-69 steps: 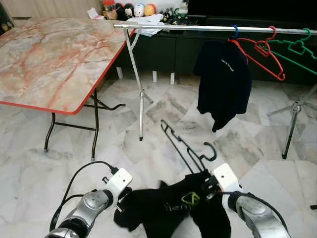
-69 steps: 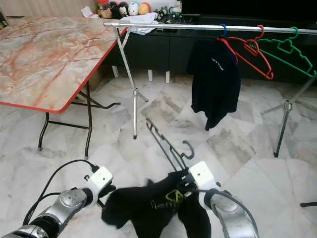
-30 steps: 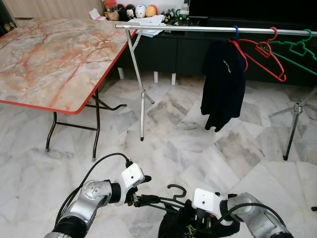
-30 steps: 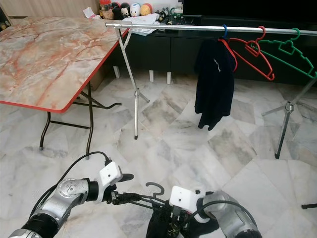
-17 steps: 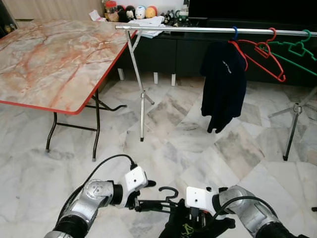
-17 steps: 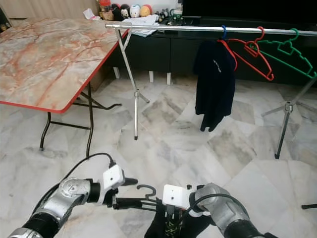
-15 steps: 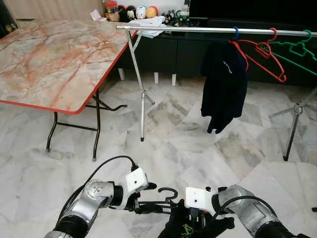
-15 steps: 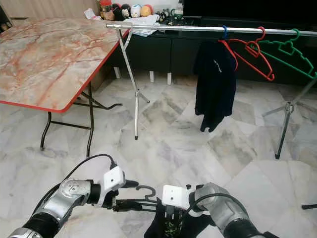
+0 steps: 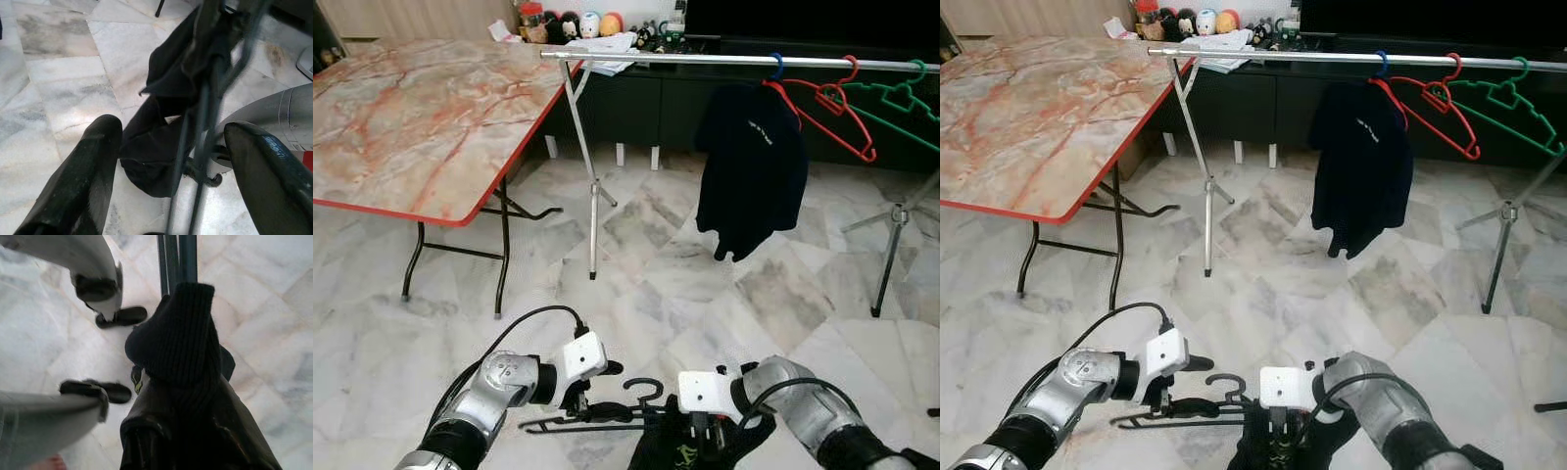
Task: Hang hanger
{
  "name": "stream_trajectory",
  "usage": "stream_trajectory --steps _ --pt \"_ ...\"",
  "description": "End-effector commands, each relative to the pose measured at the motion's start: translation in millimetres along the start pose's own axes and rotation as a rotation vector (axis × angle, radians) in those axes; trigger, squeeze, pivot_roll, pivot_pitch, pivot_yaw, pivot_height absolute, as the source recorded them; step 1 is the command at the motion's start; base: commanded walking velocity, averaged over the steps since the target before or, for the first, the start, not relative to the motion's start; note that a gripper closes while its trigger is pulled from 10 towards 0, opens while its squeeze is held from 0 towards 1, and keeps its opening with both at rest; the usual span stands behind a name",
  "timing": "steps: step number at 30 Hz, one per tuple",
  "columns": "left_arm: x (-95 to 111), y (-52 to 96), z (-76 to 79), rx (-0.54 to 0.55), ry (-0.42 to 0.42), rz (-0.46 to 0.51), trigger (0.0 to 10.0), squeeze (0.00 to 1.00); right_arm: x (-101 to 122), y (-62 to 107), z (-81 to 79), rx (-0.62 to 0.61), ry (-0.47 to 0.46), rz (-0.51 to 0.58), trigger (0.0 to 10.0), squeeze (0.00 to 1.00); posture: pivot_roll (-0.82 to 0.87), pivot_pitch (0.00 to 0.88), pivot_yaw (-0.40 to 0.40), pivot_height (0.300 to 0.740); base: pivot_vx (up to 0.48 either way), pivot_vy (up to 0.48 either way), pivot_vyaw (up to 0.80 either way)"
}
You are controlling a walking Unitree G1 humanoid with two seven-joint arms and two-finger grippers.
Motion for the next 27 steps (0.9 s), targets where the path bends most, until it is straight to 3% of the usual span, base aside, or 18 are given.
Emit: stream_trajectory --steps 1,27 --pt "-6.8 2.9 2.7 -0.008 -0.008 -0.037 10.0 0.00 6.6 0.2 3.9 -0.012 0.027 0.009 10.0 0.00 0.02 0.113 0.046 0.740 0.000 0.000 0.00" --pt "-10.6 0.7 1.9 0.046 0.007 -0.044 10.0 0.00 40.6 16.2 21.5 -0.002 0.105 0.083 10.0 0.00 0.00 0.123 0.032 0.740 0.000 0.000 0.00"
Point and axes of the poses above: a point about 5 cm out from each wrist's last joint towards the gripper, its own y axis pointing back from the gripper into the wrist, its own x axis along the axis of the wrist's last joint, z = x × y, the point moved 2 cm from there along -y, pointing out of the wrist towards the gripper, and after that the axes turned 10 degrees about -y, right-handed, at the moved point
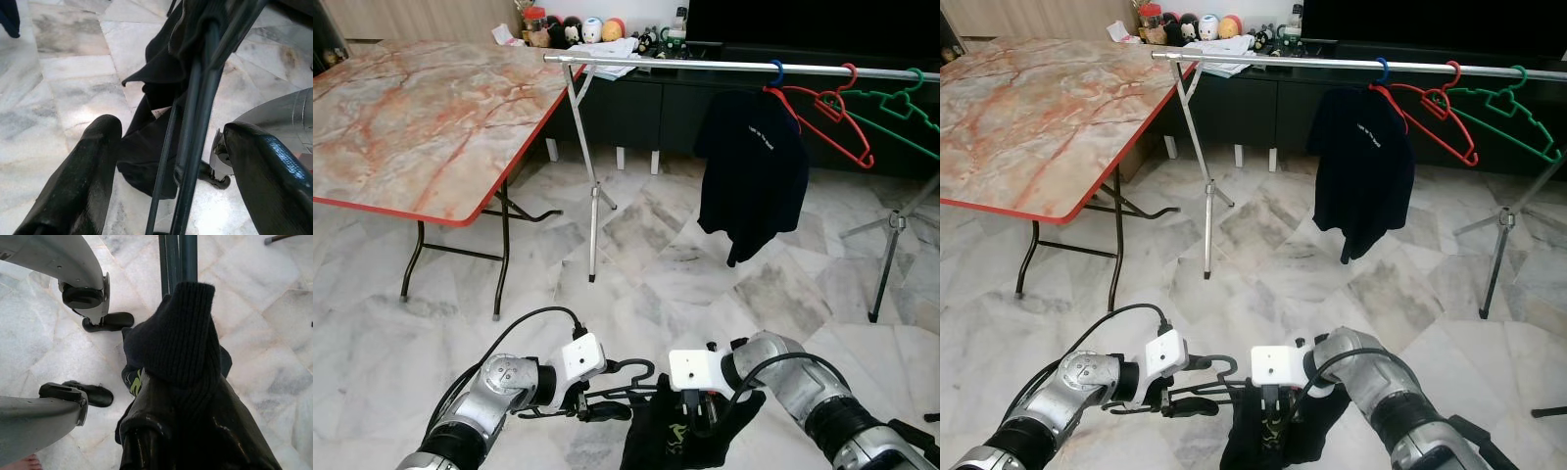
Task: Hang hanger
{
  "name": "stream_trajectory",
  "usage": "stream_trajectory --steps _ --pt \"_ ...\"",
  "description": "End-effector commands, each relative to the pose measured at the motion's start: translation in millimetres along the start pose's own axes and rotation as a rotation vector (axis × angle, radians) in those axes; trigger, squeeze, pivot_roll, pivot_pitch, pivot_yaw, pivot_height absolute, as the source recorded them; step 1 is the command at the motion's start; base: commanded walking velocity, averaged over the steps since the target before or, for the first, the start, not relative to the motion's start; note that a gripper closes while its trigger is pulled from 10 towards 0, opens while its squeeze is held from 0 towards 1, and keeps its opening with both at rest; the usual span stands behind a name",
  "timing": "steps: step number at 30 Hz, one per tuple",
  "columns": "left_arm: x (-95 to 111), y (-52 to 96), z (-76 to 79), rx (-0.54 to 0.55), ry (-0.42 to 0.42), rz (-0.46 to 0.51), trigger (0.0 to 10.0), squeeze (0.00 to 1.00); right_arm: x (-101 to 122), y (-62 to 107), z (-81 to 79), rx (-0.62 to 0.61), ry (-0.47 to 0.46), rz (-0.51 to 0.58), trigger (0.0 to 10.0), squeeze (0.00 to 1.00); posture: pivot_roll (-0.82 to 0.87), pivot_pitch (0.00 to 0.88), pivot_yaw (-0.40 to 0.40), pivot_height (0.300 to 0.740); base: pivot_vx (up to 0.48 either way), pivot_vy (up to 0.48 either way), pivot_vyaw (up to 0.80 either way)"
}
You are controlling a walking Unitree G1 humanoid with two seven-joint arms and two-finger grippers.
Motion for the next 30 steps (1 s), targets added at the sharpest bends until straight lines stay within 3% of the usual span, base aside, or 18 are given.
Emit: stream_trajectory --steps 1,9,10,11,12,30 --pt "-5.7 1.5 2.2 -0.003 0.001 -0.028 10.0 0.00 13.5 7.0 6.3 -0.015 0.041 0.046 10.0 0.00 0.00 0.123 0.032 0.740 0.000 0.000 0.00" --pt "-7.0 0.5 2.1 0.011 0.001 -0.030 10.0 0.00 22.4 10.7 8.2 -0.008 0.064 0.067 10.0 0.00 0.00 0.131 0.031 0.740 0.000 0.000 0.00" --pt "-6.6 0.3 1.0 0.017 -0.001 -0.029 5.2 0.00 22.8 10.9 8.2 -0.006 0.066 0.067 10.0 0.00 0.00 0.132 0.032 0.740 0.000 0.000 0.00" --pt "-6.4 0.2 0.5 0.021 -0.003 -0.029 5.2 0.00 23.0 10.9 8.2 -0.006 0.066 0.067 10.0 0.00 0.00 0.132 0.032 0.740 0.000 0.000 0.00" --pt "-6.3 0.2 -0.3 0.027 -0.002 -0.029 0.0 0.00 23.4 11.1 8.3 -0.007 0.067 0.067 10.0 0.00 0.00 0.132 0.032 0.740 0.000 0.000 0.00" --pt "-7.3 0.2 -0.2 0.019 -0.001 -0.032 0.0 0.00 34.0 16.3 13.3 -0.015 0.083 0.083 10.0 0.00 0.00 0.133 0.032 0.740 0.000 0.000 0.00"
Point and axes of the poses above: a point about 5 cm out from each wrist's last joint towards the gripper, its own y axis pointing back from the gripper into the wrist, its own x axis along the axis of the wrist's last joint, z = x × y, the point moved 2 cm from there along -y, pointing out of the wrist towards the gripper, and after that the axes turned 10 degrees about -y, right-handed, at the moved point
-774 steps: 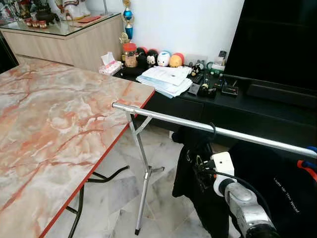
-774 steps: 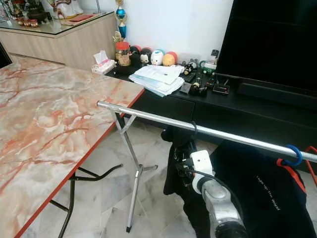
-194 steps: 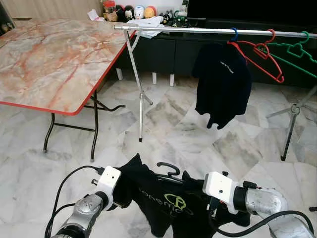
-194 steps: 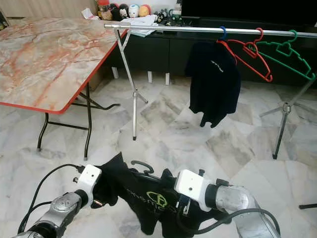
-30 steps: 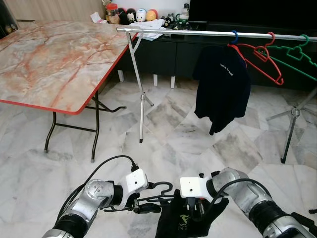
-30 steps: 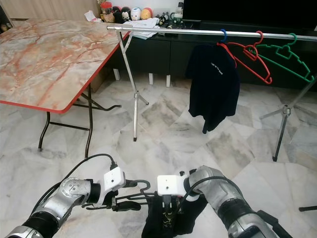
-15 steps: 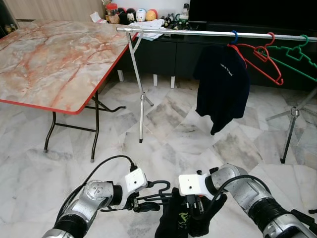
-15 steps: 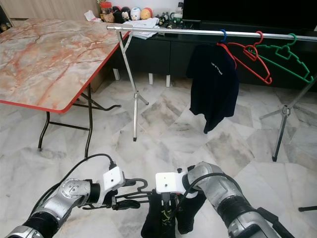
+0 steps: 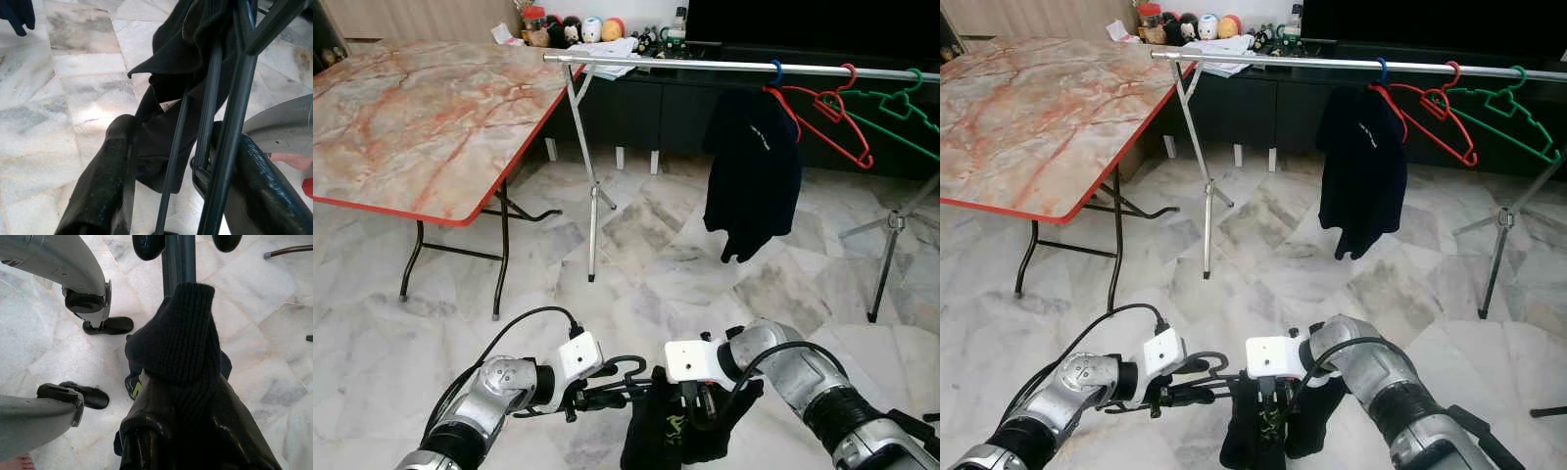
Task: Hang hanger
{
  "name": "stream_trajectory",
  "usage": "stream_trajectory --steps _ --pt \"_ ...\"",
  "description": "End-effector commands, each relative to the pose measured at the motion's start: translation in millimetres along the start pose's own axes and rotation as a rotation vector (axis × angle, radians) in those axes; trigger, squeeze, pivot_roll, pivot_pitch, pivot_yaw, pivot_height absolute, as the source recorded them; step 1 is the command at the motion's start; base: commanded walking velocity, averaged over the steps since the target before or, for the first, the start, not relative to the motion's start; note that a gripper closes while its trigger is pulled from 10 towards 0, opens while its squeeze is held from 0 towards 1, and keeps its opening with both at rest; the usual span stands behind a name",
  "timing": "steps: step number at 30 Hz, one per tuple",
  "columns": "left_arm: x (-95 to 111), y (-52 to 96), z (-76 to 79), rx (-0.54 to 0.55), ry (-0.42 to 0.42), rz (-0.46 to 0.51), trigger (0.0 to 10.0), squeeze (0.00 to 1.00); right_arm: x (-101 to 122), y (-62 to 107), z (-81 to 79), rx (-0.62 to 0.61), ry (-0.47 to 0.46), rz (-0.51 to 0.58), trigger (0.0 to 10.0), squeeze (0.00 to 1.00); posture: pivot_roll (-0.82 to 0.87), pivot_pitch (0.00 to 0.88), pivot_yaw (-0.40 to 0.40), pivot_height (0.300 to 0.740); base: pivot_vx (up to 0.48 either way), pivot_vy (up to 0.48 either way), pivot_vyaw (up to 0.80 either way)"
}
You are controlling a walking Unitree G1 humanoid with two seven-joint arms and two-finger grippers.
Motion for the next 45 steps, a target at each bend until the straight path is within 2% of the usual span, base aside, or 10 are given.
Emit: stream_trajectory --steps 1,19,29,30,31,32,36,37,39,45 --pt "-4.2 0.0 3.3 -0.025 -0.008 -0.024 0.0 0.00 18.8 7.6 8.4 -0.032 0.039 0.063 10.0 0.00 0.00 0.134 0.033 0.740 0.000 0.000 0.00" --pt "-5.4 1.8 4.1 -0.037 0.010 -0.024 0.0 0.00 25.2 9.8 10.1 -0.035 0.029 0.114 10.0 0.00 0.00 0.133 0.035 0.740 0.000 0.000 0.00" --pt "-4.7 1.2 3.5 -0.041 0.009 -0.024 0.0 0.00 27.7 11.6 4.2 0.000 -0.022 0.229 10.0 0.00 0.00 0.133 0.041 0.740 0.000 0.000 0.00" --pt "-4.7 1.3 3.4 -0.040 0.009 -0.024 0.0 0.00 27.4 11.5 3.7 0.002 -0.022 0.232 10.0 0.21 0.00 0.133 0.042 0.740 0.000 0.000 0.00" --pt "-4.7 1.4 3.5 -0.041 0.009 -0.024 0.0 0.00 27.3 11.5 2.7 0.008 -0.023 0.239 10.0 0.95 0.00 0.133 0.042 0.740 0.000 0.000 0.00" --pt "-4.8 1.4 3.5 -0.041 0.009 -0.024 0.0 0.00 27.3 11.5 1.3 0.017 -0.025 0.250 10.0 1.00 0.00 0.133 0.042 0.740 0.000 0.000 0.00" --pt "-5.0 1.7 3.5 -0.041 0.009 -0.025 0.0 0.00 29.8 12.3 0.3 0.011 -0.049 0.317 10.0 1.00 0.00 0.133 0.044 0.740 0.000 0.000 0.00" --pt "-5.0 1.7 3.5 -0.041 0.010 -0.024 0.0 0.00 29.5 12.3 0.6 0.006 -0.057 0.329 10.0 0.96 0.00 0.133 0.044 0.740 0.000 0.000 0.00" --pt "-5.1 1.8 3.5 -0.040 0.009 -0.025 0.0 0.00 27.8 11.6 -2.2 0.019 -0.082 0.359 10.0 0.00 0.00 0.133 0.044 0.740 0.000 0.000 0.00" --pt "-5.3 1.9 3.7 -0.041 0.011 -0.025 0.0 0.00 22.9 9.9 -7.9 0.021 -0.126 0.405 10.0 0.00 0.00 0.135 0.046 0.740 0.000 0.000 0.00"
Point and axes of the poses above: a point about 5 cm out from each wrist's last joint towards the gripper, its own y axis pointing back from the gripper into the wrist, its own x axis along the axis of the wrist's last joint, z = x × y, the point moved 2 cm from there along -y, pointing out of the wrist towards the gripper, and after that the axes turned 10 degrees about -y, right-handed, at the moved point
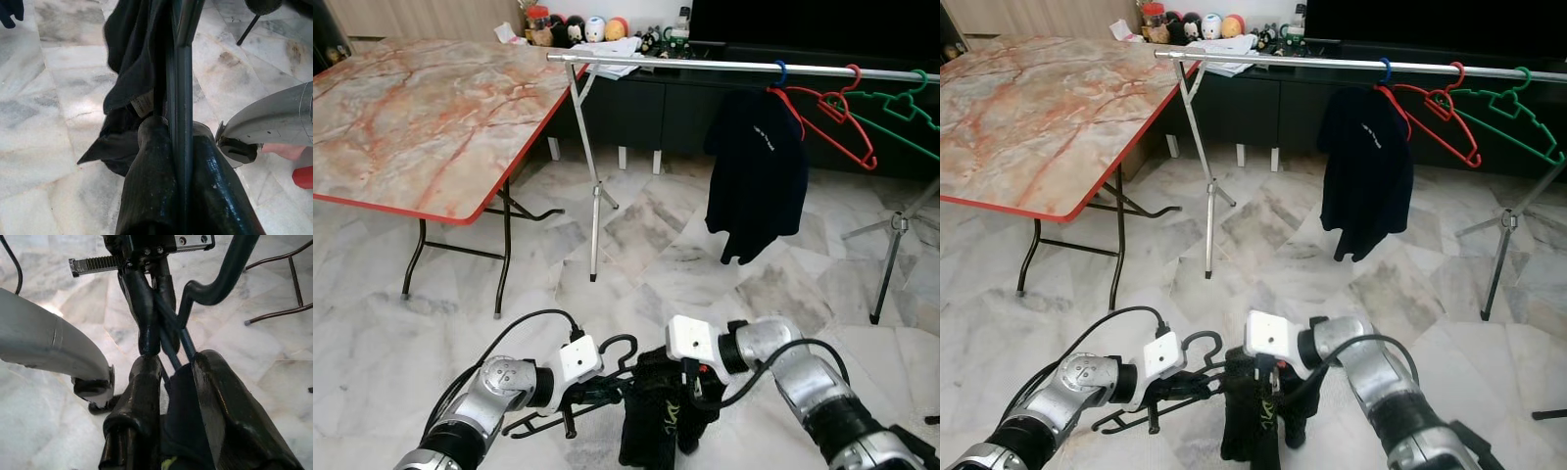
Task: Hang hanger
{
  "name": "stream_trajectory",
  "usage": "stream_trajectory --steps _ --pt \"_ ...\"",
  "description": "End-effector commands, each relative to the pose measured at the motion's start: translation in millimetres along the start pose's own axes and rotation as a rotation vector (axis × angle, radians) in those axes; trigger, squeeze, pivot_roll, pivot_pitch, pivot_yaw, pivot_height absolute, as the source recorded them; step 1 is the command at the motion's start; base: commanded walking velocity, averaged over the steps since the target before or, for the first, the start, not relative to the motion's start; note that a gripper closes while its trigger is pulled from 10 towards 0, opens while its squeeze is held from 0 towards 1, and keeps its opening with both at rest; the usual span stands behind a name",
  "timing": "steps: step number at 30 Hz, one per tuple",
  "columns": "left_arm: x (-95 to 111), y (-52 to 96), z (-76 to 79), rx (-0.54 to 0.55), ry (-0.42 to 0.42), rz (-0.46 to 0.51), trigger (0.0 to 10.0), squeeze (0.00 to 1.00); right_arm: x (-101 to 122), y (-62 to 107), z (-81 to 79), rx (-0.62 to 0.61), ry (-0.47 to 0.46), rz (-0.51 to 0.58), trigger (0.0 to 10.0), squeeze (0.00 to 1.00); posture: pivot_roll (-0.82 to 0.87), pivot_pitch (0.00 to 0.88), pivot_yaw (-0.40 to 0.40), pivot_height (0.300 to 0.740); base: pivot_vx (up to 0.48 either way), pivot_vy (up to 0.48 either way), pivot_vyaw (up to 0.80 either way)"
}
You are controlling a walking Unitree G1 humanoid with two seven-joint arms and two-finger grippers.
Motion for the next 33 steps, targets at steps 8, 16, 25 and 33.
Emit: stream_trajectory --steps 8,16,25,33 --pt "-4.2 3.1 2.0 -0.005 0.014 -0.006 0.0 0.00 -24.1 23.6 9.7 -0.169 0.013 -0.078 10.0 0.00 0.00 0.136 0.048 0.740 0.000 0.000 0.00" --pt "-6.9 7.2 2.6 -0.003 0.025 -0.002 0.0 0.00 -28.6 56.2 11.5 -0.232 -0.014 -0.041 10.0 0.00 -0.01 0.140 0.051 0.740 0.000 0.000 0.00" --pt "-5.2 11.9 -0.1 0.016 0.071 0.039 0.0 0.00 -45.6 89.3 11.9 -0.320 -0.054 -0.072 10.0 0.00 -0.01 0.138 0.049 0.740 0.000 0.000 0.00" --pt "-1.7 39.0 -9.7 -0.001 0.157 0.112 0.0 0.00 -50.5 105.0 6.0 -0.404 -0.163 0.102 10.0 1.00 -0.02 0.137 0.046 0.740 0.000 0.000 0.00"
Point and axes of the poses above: a point about 5 cm out from each wrist's last joint towards the gripper, its own y axis pointing back from the gripper into the wrist, its own x axis along the axis of the wrist's last joint, z = x × y, the point moved 2 cm from there along -y, pointing out of the wrist towards the gripper, and after that the axes turned 10 degrees about -y, right-handed, at the moved point
